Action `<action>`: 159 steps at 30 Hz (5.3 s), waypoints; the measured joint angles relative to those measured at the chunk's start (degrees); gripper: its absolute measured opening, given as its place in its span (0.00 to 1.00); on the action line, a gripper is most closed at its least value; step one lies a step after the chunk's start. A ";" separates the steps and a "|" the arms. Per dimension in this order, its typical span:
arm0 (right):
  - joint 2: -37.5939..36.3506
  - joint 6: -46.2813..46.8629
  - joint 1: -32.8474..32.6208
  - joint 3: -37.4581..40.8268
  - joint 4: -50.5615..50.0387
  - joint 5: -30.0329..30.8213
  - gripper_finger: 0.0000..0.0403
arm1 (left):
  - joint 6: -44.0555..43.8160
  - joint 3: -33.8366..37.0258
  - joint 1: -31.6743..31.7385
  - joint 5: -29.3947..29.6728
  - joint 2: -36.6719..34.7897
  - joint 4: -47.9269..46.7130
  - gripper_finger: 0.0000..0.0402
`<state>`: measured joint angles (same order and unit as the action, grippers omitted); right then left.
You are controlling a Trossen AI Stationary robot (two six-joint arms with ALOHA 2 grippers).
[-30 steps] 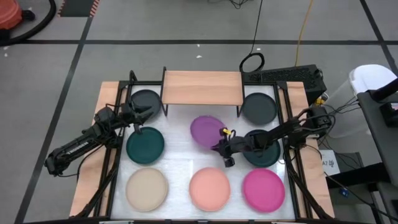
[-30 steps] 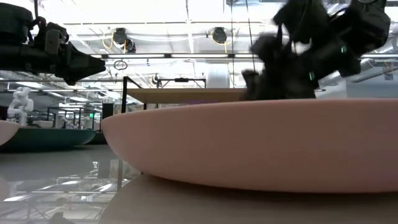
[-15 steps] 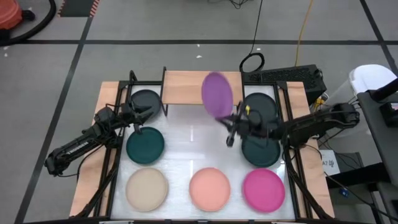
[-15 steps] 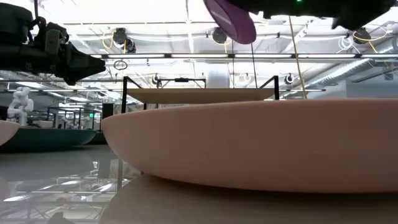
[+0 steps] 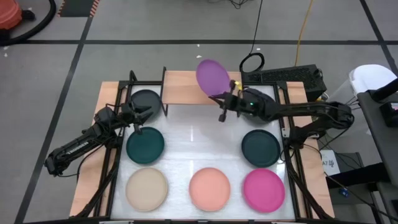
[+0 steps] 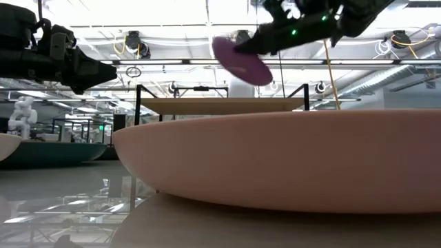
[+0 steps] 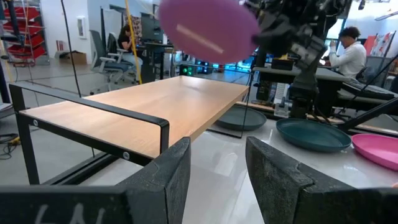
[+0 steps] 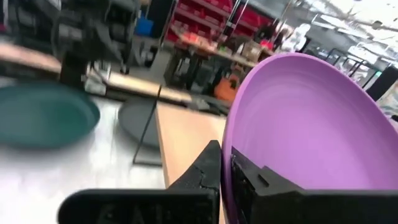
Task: Place and stack plates onto a shelf
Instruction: Put the violet plate on the shelf, then stack the left black plate on top of the violet plate on the shelf
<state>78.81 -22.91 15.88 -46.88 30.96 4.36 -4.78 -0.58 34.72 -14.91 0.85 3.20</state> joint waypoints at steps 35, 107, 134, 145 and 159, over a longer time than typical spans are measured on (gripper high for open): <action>8.45 2.75 -0.70 -1.26 -10.08 12.35 0.01 | 0.00 0.00 0.00 -0.01 0.00 0.00 0.40; -13.99 18.73 -17.51 23.85 20.45 11.91 0.30 | -0.28 0.00 0.00 0.00 0.01 2.77 0.40; -14.91 17.52 -17.49 26.00 22.66 12.04 0.30 | -24.26 -2.28 0.04 2.94 0.01 26.76 0.40; -14.89 17.72 -17.49 26.00 22.80 12.04 0.30 | -9.23 -19.09 0.04 -0.09 2.64 1.34 0.40; -14.87 17.74 -17.49 26.00 22.77 12.04 0.30 | -15.12 -23.54 0.04 -0.18 4.75 0.82 0.40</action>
<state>63.94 -5.17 -1.61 -20.88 53.74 16.40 -19.89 -24.12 34.76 -15.09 5.61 4.02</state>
